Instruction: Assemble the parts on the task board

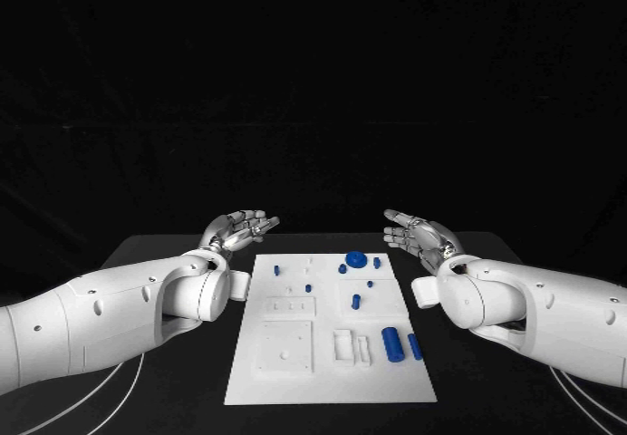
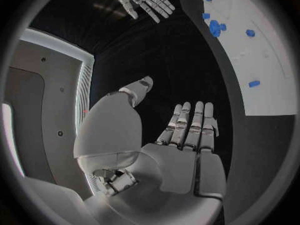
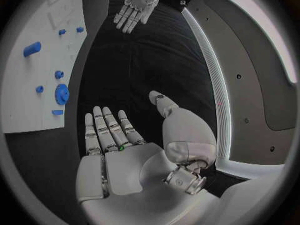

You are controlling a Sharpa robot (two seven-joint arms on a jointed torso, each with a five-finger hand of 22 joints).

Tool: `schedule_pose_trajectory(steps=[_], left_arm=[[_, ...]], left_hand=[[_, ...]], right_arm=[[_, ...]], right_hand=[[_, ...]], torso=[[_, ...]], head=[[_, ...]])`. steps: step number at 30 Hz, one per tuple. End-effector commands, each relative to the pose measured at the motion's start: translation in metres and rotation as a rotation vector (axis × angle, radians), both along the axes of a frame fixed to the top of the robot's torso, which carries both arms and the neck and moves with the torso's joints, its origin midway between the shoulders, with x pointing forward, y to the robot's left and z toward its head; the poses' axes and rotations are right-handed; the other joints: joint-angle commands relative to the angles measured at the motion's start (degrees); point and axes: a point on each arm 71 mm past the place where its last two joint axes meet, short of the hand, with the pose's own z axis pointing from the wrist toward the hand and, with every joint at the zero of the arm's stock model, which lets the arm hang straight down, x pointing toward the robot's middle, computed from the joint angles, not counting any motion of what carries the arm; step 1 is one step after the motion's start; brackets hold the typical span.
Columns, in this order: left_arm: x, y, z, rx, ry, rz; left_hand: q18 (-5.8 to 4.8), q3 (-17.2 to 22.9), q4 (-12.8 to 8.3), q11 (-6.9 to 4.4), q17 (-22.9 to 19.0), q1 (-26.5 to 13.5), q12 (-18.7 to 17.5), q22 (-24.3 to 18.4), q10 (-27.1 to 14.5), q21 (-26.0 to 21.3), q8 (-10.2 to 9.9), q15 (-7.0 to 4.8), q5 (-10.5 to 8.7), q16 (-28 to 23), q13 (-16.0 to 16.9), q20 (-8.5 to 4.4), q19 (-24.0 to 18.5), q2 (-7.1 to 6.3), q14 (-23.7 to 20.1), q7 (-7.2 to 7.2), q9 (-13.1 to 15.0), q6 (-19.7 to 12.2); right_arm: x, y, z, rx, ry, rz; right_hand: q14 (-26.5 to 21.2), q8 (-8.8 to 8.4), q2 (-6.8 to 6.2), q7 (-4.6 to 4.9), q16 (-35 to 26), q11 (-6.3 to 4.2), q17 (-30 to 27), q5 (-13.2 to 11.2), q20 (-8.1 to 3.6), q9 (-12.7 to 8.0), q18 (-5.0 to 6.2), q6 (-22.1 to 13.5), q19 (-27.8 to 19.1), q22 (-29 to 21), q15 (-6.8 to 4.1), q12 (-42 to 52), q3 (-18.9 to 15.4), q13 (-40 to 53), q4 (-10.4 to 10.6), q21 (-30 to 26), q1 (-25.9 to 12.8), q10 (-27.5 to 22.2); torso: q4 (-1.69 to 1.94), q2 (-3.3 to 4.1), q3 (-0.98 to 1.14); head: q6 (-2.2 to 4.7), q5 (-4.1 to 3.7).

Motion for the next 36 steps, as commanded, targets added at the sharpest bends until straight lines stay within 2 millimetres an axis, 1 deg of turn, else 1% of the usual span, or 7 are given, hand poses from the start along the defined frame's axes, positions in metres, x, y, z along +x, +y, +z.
schedule_pose_trajectory(steps=[1,11,20,25,29,33,36], left_arm=[[0.0,-0.006,-0.002,-0.005,0.041,-0.067],[-0.002,-0.004,-0.001,-0.034,0.037,-0.105],[-0.007,-0.003,0.004,-0.058,-0.012,-0.138],[-0.009,-0.003,0.007,-0.084,-0.012,-0.189],[-0.011,-0.002,0.011,-0.089,-0.03,-0.224],[-0.014,-0.002,0.017,-0.096,-0.04,-0.234],[-0.016,-0.004,0.021,-0.104,-0.045,-0.251]], left_hand=[[-0.41,0.6,0.1,0.15,0.4,1.2,0.2,1.9,0.7,0.5,0.4,0.19,0.26,0.4,0.1,0.05,0.4,-0.29,0.5,0.11,0.4,0.4],[-0.41,0.6,0.2,0.25,0.4,1.3,0.3,1.9,0.8,0.6,0.5,0.26,0.25,0.5,0.1,0.04,0.4,-0.19,0.5,0.25,0.5,0.4],[0.27,1.0,-1.5,2.03,1.5,3.7,2.2,1.9,4.4,2.0,2.4,0.41,0.64,2.5,1.0,-0.8,2.3,2.26,3.6,2.08,1.4,3.6],[3.2,-1.7,-5.6,3.43,3.3,4.7,5.3,1.6,11.6,5.9,4.3,0.42,0.43,7.2,2.2,-2.02,10.5,5.64,12.8,3.61,1.9,9.0],[4.49,-3.4,-11.9,2.61,4.3,4.7,7.7,1.3,18.1,8.8,4.3,-2.59,2.09,11.6,2.9,-4.31,16.9,9.0,20.3,3.35,0.9,14.4],[3.72,-2.8,-16.3,2.29,3.6,2.6,7.4,1.1,19.5,8.9,2.8,-2.96,2.37,12.6,2.2,-5.22,17.9,10.56,20.9,2.95,-0.3,16.5],[3.56,-2.4,-17.3,2.24,3.4,1.9,7.3,1.1,19.8,8.9,2.5,-3.06,2.45,12.8,2.0,-5.34,18.1,10.76,21.0,2.89,-0.6,17.0]], right_arm=[[0.001,0.005,-0.002,0.007,0.105,0.157],[0.026,-0.007,0.008,-0.336,-0.125,0.216],[0.048,-0.017,0.017,-0.634,-0.235,0.237],[0.058,-0.01,0.029,-0.803,-0.323,0.322],[0.063,-0.002,0.035,-0.947,-0.38,0.396],[0.065,0.003,0.045,-1.093,-0.438,0.465],[0.064,0.01,0.05,-1.165,-0.473,0.497]], right_hand=[[2.3,2.39,0.21,5.95,1.6,0.75,1.3,-0.6,0.74,2.1,0.88,2.6,0.8,3.6,0.86,0.9,1.4,0.5,-2.8,0.7,4.2,4.4],[10.1,6.64,-1.28,7.2,5.6,0.12,2.9,-2.1,0.32,4.0,2.69,10.3,8.0,12.7,0.49,3.1,7.6,1.0,-10.6,2.6,13.7,13.3],[17.7,9.68,-3.31,5.09,9.1,-2.24,4.6,-3.4,-0.36,4.9,5.48,17.7,14.9,12.3,-2.53,5.2,11.3,1.8,-11.0,4.7,17.7,19.8],[26.3,12.23,-4.09,2.62,13.4,-5.16,6.8,-6.4,-1.01,6.0,8.49,23.9,23.2,12.0,-6.4,8.2,13.9,3.2,-11.0,7.6,20.6,27.1],[37.5,12.2,-5.25,1.48,18.7,-7.69,10.6,-4.8,-1.63,6.0,12.55,27.1,35.8,10.7,-11.77,9.5,13.8,4.3,-11.0,11.7,20.9,33.1],[51.1,11.77,-6.76,0.9,29.5,-10.2,17.2,-1.9,-8.2,6.0,12.81,28.9,53.2,12.2,-16.51,9.6,9.5,5.4,-11.0,19.9,22.0,36.1],[53.6,10.68,-7.04,0.84,38.5,-10.1,23.1,-1.8,-11.45,5.6,12.81,29.2,59.3,13.0,-16.78,7.7,6.8,5.2,-10.9,23.9,23.1,35.4]], torso=[[0.0,0.0,-0.02],[0.0,-0.05,-0.25],[0.8,0.92,-0.53],[1.45,1.62,-0.46],[1.81,2.19,-0.38],[2.24,3.02,-0.31],[2.52,3.53,-0.27]], head=[[0.01,0.0],[0.31,0.09],[1.26,-0.22],[1.5,-0.41],[1.56,-0.64],[1.71,-1.09],[1.9,-1.39]])
